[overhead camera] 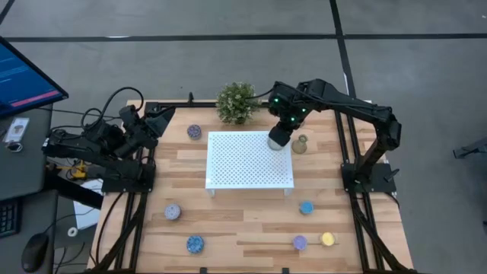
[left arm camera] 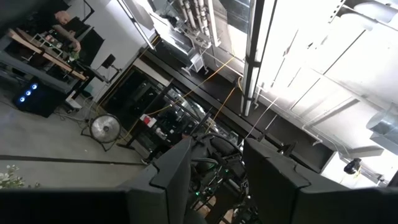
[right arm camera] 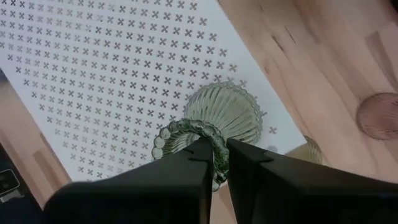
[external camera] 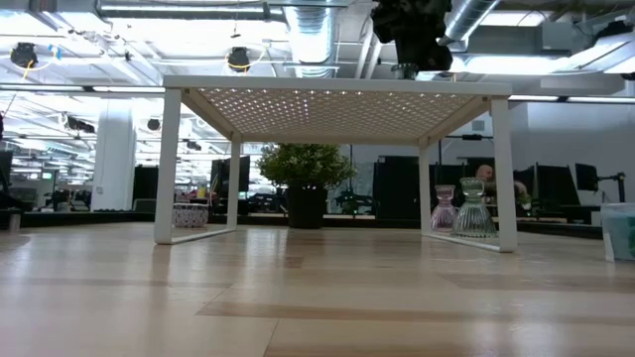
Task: Pick & Place candle stick holders
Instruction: Put the right green glass candle holder on the shelf, then put the violet glass candle holder on the shelf
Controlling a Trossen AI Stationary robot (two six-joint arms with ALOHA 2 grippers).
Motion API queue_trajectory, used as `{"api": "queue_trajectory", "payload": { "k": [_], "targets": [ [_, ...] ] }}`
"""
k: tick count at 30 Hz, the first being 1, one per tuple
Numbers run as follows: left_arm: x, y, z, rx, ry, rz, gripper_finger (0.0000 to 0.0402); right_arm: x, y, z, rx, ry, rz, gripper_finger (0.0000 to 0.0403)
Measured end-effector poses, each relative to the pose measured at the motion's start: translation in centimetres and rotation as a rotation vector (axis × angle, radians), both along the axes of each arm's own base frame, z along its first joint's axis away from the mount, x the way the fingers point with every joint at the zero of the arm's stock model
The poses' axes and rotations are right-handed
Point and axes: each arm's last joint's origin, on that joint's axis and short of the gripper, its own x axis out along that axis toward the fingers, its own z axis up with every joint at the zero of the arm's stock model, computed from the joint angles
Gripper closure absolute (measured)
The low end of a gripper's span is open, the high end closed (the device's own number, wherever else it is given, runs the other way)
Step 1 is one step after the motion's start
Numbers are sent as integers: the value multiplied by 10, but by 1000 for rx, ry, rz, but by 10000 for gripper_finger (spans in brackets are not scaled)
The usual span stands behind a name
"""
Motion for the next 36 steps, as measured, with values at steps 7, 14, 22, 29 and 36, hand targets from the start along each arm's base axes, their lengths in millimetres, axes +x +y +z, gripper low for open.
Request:
{"api": "queue_trajectory", "payload": {
  "k": [7,14,22,29,36],
  "targets": [
    [0,0,0,0,0,0,255,0,0,0,-5,6,-2,371],
    [0,0,0,0,0,0,253,0,0,-1,-7,5,-2,353],
    [0,0,0,0,0,0,239,1,-1,-1,-10,2,-3,290],
    [0,0,0,0,0,0,233,-2,-2,2,-11,-7,-17,232],
    [0,0,0,0,0,0,234,-7,-4,23,-30,-54,-21,217]
  ]
}}
